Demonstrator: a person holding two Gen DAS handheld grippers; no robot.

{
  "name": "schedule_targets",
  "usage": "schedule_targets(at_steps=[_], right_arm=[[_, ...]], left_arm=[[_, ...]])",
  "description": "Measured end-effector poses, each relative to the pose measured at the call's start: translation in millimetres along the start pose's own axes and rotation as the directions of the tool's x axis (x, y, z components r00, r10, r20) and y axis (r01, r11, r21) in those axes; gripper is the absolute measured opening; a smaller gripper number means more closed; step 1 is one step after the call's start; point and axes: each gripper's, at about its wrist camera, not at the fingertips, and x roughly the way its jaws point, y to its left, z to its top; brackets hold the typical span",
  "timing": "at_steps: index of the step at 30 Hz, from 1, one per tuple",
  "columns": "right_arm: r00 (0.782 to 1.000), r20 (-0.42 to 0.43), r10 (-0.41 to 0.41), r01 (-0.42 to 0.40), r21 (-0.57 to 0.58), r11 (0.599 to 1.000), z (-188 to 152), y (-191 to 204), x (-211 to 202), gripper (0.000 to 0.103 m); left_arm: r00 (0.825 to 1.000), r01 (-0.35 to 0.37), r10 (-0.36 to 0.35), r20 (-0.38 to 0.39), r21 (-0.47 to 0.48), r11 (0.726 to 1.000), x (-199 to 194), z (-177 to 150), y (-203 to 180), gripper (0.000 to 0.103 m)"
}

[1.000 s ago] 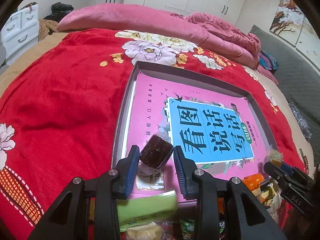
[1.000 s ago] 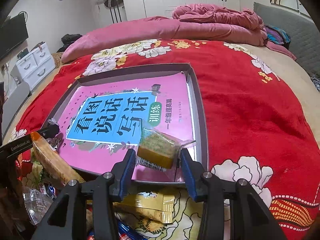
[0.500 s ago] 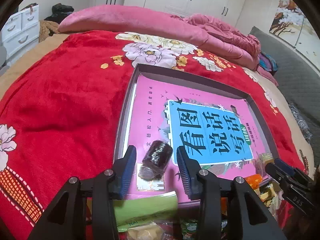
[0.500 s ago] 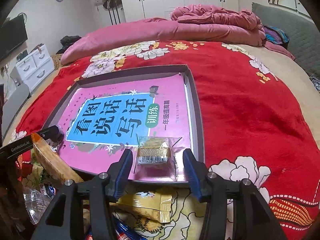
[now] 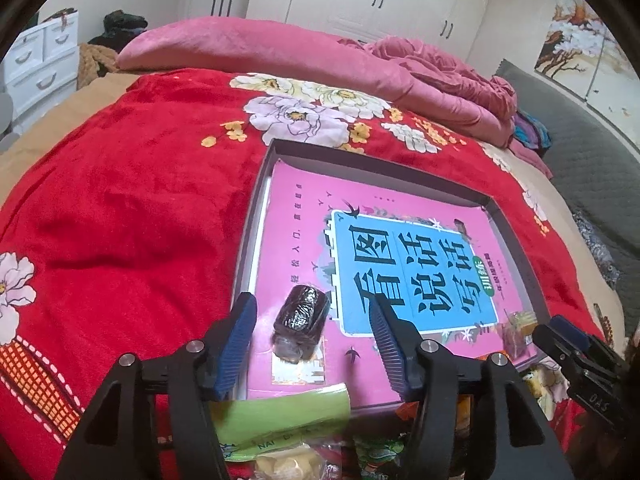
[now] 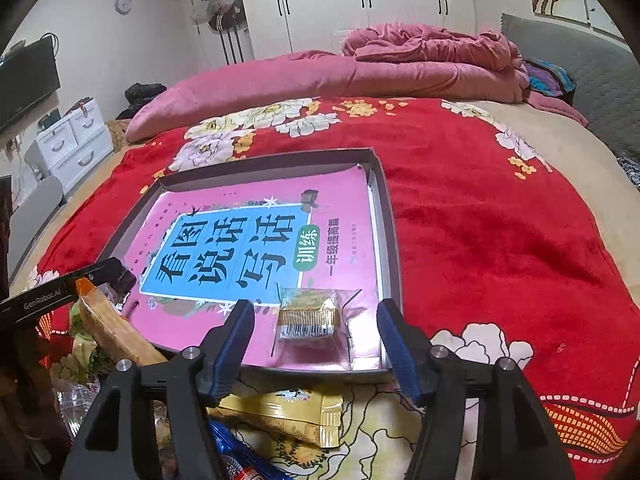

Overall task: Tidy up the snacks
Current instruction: 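Open both tools to release the chocolate and cake inside the tray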

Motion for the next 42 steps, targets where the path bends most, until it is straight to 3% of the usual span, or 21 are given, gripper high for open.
schedule_targets(at_steps=[25, 42], right_arm=[[0.997, 0.073, 0.001, 0.0, -0.008, 1.0, 1.9, -0.4, -19.6, 0.076], [0.993, 0.114, 0.028, -0.027, -0.015, 1.0, -0.9, 1.5, -42.1, 0.079]], left_arm=[[0.996, 0.056, -0.055, 0.068, -0.017, 0.998, -31.0, 5.7, 11.8, 0.075], [0.995, 0.07, -0.067, 0.08, -0.041, 0.997, -49.1, 2.2, 18.2, 0.075]])
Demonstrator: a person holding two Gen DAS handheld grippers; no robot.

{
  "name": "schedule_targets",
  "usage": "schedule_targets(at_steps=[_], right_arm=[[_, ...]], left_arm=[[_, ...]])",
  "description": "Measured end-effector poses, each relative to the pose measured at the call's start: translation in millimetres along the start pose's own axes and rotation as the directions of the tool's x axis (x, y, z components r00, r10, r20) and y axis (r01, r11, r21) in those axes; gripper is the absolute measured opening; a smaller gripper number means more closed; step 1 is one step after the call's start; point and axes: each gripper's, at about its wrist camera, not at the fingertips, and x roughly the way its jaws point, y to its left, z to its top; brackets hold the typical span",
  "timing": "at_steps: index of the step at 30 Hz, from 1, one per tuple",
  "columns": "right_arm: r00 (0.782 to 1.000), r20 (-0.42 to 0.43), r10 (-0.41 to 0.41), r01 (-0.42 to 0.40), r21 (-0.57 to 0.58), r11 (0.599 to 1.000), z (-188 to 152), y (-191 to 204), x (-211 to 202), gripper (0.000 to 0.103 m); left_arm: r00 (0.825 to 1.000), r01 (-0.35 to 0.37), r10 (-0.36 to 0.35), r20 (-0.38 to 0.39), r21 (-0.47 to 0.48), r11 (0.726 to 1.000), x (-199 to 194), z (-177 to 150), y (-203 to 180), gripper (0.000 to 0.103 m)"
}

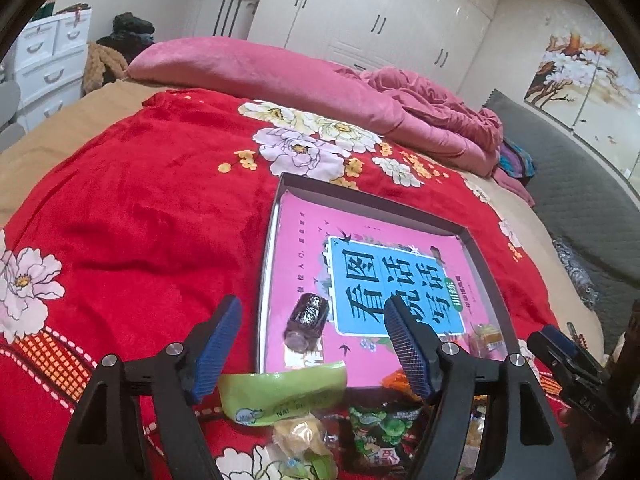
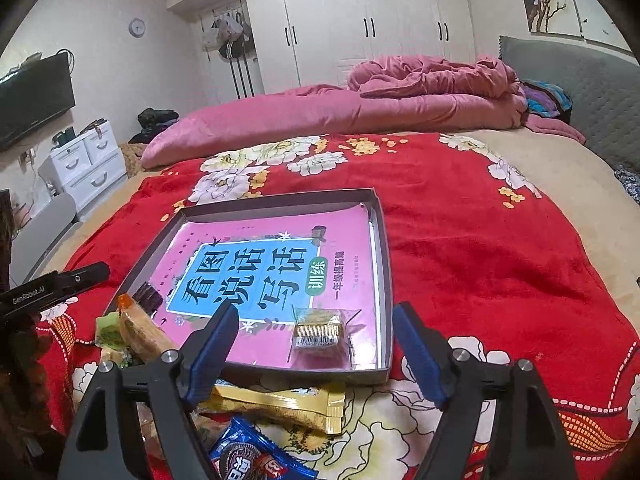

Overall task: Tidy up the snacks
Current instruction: 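Open both tools to release the chocolate and cake inside the tray, then withdraw both tools from the tray back toward the snack pile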

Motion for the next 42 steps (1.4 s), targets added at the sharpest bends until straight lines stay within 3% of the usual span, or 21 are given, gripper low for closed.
schedule_targets(at_steps=[17, 42], right_arm=[[0.999, 0.011, 0.048, -0.048, -0.015, 0.999, -12.2, 6.0, -27.5, 0.079], [0.988, -0.077, 0.132, -0.141, -0.118, 0.983, -45.1, 29.3, -42.4, 0.08]], left_arm=[[1.0, 0.016, -0.014, -0.024, 0.075, 0.997, -22.9, -22.0, -27.3, 0.076], [0.995, 0.011, 0.005, -0.095, 0.17, 0.985, -47.2, -62.2, -48.9, 0.076]])
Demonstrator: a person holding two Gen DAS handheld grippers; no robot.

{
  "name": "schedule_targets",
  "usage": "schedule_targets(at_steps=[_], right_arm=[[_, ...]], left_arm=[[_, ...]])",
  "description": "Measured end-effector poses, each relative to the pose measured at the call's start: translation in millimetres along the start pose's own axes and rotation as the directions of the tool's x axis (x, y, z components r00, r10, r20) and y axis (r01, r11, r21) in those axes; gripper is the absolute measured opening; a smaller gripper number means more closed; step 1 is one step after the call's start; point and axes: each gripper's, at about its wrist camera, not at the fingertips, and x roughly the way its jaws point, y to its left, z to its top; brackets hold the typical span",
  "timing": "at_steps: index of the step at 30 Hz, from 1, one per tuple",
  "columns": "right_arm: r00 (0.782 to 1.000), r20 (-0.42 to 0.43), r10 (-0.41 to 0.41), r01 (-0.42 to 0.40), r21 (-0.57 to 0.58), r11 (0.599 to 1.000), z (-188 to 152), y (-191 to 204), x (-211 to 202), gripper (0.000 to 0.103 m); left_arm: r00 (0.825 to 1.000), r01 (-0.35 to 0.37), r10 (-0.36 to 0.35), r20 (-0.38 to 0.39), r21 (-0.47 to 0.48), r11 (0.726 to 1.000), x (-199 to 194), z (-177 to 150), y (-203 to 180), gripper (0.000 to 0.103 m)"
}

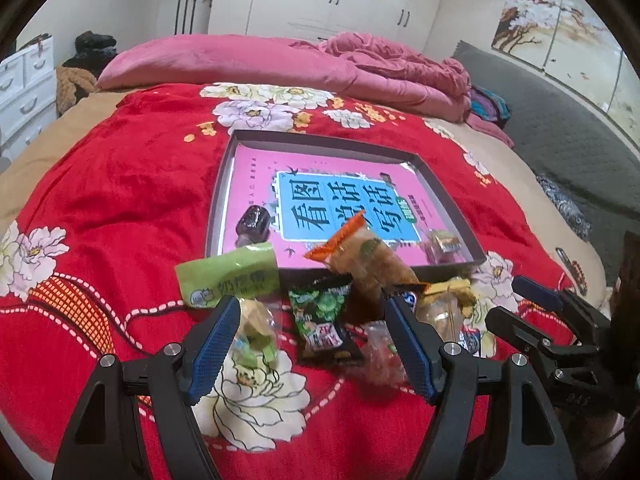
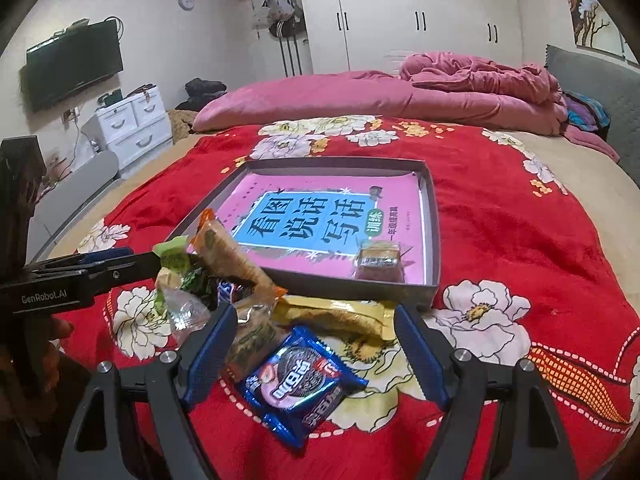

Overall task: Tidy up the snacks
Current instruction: 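Withdraw both tools from the tray back toward the snack pile, then grasp the clear candy bag with the left tool while the right tool grasps the cookie bag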

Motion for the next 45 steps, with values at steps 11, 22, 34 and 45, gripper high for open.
schedule_targets(at_steps=[11, 22, 34, 45], right_arm=[[0.999, -0.037, 0.036, -0.039, -0.06, 0.997, -8.0, 14.8, 3.8, 0.08], [0.994, -0.104, 0.043, -0.055, -0.12, 0.991, -14.3, 28.4, 24.6, 0.08], [0.992, -0.119, 0.043, -0.062, -0.158, 0.986, -12.8, 31.1, 42.2, 0.079], [0.987, -0.135, 0.092, -0.115, -0.18, 0.977, -7.8, 32.6, 57.5, 0.057]], left_arm=[[0.999, -0.009, 0.012, -0.053, 0.062, 0.998, -0.8, -18.2, -14.7, 0.076], [0.995, 0.048, -0.038, -0.097, 0.093, 0.995, 6.2, -25.0, -24.1, 0.076], [0.984, 0.125, -0.115, -0.133, 0.071, 0.99, 18.5, -25.1, -22.9, 0.076], [0.978, 0.165, -0.156, -0.138, 0.06, 0.984, 24.3, -20.9, -25.6, 0.06]])
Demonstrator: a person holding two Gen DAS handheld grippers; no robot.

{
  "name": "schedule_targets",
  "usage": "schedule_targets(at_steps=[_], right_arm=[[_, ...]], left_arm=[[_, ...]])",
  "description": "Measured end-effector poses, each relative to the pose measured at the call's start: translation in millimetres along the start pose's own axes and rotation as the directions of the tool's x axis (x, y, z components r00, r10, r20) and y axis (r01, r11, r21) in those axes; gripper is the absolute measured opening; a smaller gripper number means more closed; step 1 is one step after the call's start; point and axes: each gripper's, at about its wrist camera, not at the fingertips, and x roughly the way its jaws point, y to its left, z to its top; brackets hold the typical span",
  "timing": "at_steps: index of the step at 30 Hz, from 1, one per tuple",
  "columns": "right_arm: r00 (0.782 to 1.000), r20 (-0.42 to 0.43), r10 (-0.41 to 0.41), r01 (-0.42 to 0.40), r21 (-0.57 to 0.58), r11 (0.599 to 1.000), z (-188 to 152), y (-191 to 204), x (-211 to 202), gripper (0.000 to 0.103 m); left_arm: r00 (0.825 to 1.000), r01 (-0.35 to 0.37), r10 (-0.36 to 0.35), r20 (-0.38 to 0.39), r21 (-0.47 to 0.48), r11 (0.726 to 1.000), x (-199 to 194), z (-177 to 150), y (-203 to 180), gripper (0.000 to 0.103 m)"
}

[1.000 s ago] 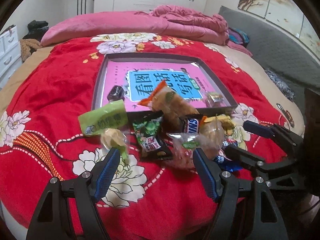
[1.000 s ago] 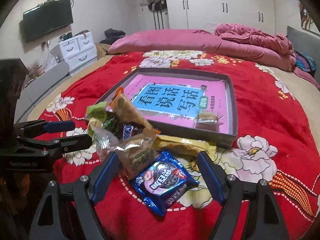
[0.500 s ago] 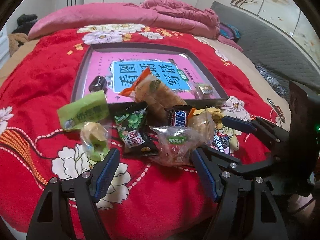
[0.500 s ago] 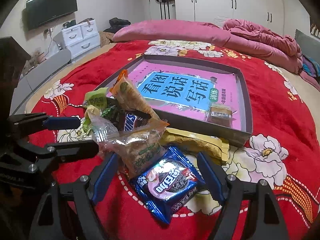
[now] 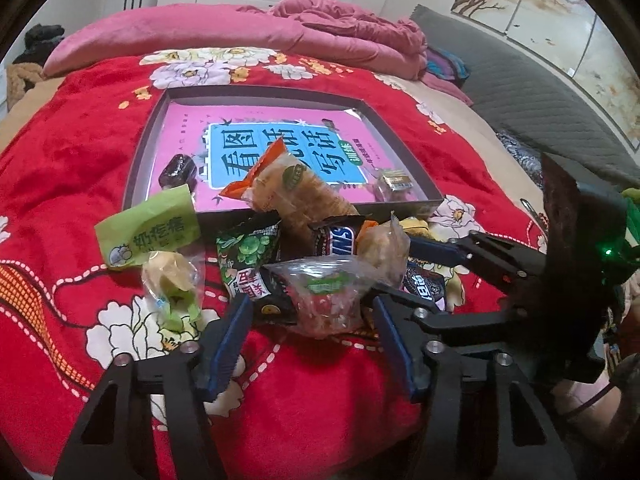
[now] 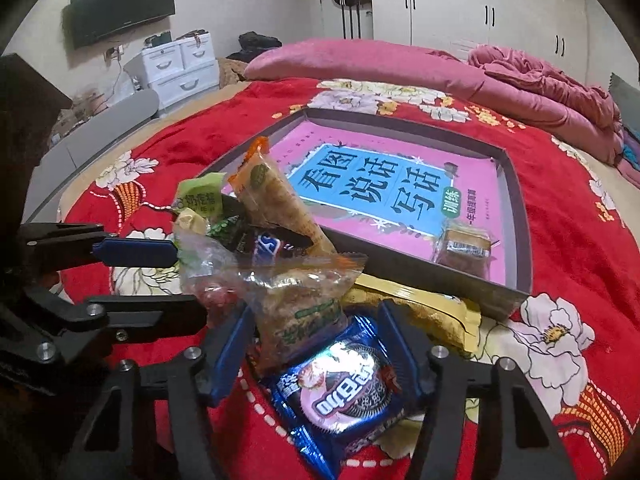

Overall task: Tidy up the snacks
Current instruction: 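Grasp the clear candy bag with the left tool while the right tool grasps the cookie bag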

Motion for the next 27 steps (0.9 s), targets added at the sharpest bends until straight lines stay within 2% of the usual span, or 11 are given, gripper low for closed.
schedule_targets(at_steps=[3, 6, 15, 21, 27], right_arm=[[1.0, -0.01, 0.018, -0.018, -0.015, 1.0, 1.1, 2.2, 6.2, 0.047], [1.0, -0.009, 0.027, -0.027, -0.013, 1.0, 0.2, 2.9, 7.8, 0.045], [0.994, 0.042, 0.104, -0.11, 0.21, 0.971, -0.1, -34.7, -3.6, 0.042], [0.996, 0.073, 0.056, -0.071, 0.217, 0.974, 5.3, -41.4, -13.6, 0.042], [0.993, 0.108, 0.041, -0.064, 0.227, 0.972, 7.2, -46.9, -25.1, 0.042]], left_arm=[[1.0, 0.013, -0.013, -0.003, -0.001, 1.0, 2.5, 1.2, -1.2, 0.058], [1.0, 0.022, -0.022, -0.005, -0.001, 1.0, 4.8, 3.0, -3.6, 0.058], [0.999, 0.045, -0.045, -0.013, -0.024, 0.999, 15.2, 10.1, -4.1, 0.055], [0.999, 0.044, -0.044, -0.027, -0.029, 0.999, 23.4, 12.6, -7.1, 0.055], [0.998, 0.029, -0.03, -0.049, -0.029, 0.999, 32.1, 14.6, -10.5, 0.049]])
